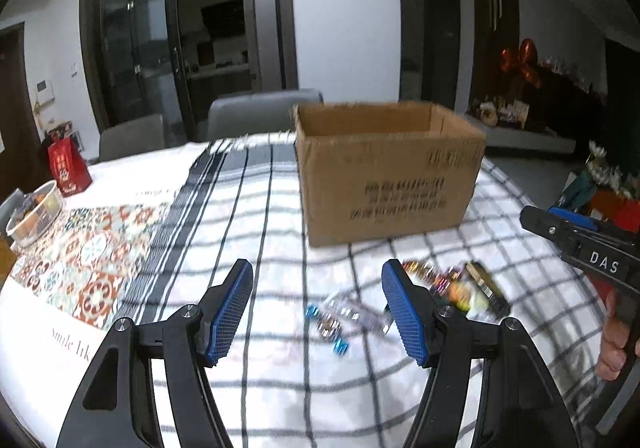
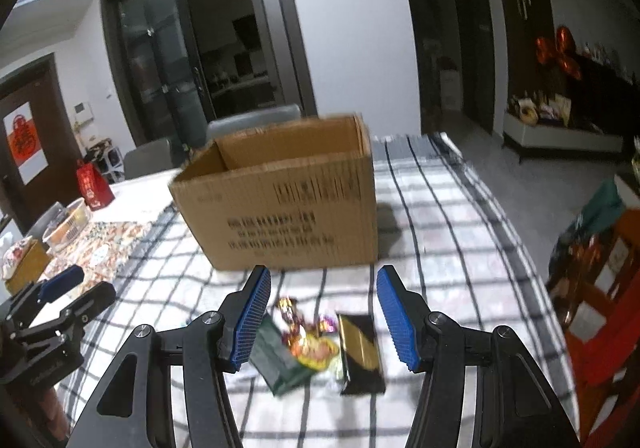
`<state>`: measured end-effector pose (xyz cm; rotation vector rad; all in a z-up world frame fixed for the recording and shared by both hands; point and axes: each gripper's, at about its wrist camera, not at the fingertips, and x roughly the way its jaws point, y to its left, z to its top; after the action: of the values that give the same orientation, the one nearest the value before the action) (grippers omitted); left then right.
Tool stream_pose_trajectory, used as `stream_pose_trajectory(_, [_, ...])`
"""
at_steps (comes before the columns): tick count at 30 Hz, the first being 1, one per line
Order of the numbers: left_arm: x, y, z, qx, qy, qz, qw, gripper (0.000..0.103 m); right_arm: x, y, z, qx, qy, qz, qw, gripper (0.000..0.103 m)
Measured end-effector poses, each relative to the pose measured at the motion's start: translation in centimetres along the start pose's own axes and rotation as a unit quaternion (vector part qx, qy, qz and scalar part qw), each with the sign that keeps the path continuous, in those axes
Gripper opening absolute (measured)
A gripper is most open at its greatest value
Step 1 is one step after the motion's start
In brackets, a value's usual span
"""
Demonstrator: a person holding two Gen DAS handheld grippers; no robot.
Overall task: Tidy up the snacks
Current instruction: 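Move both tools back from the box toward the remaining snacks, then grasp the blue-wrapped candies with left tool while right tool grasps the black-gold bar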
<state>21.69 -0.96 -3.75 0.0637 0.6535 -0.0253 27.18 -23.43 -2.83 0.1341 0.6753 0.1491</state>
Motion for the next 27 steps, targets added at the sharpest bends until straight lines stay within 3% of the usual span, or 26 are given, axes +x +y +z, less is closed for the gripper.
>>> stream_pose_trajectory(16, [5.4,-0.4,-4.1,0.005,0.087,-0.006,0.9962,0.065,4.6,-2.0,-4.6,0.031,0.093,-0.019,0.995,0.056])
stream_pose_trajectory(27, [9.2,-0.1,-4.9,-0.004,0.132,-0.036,0.9906,0.051,7.4,-2.2,-5.4,0.028,0.117,-0.032,0.992,0.056])
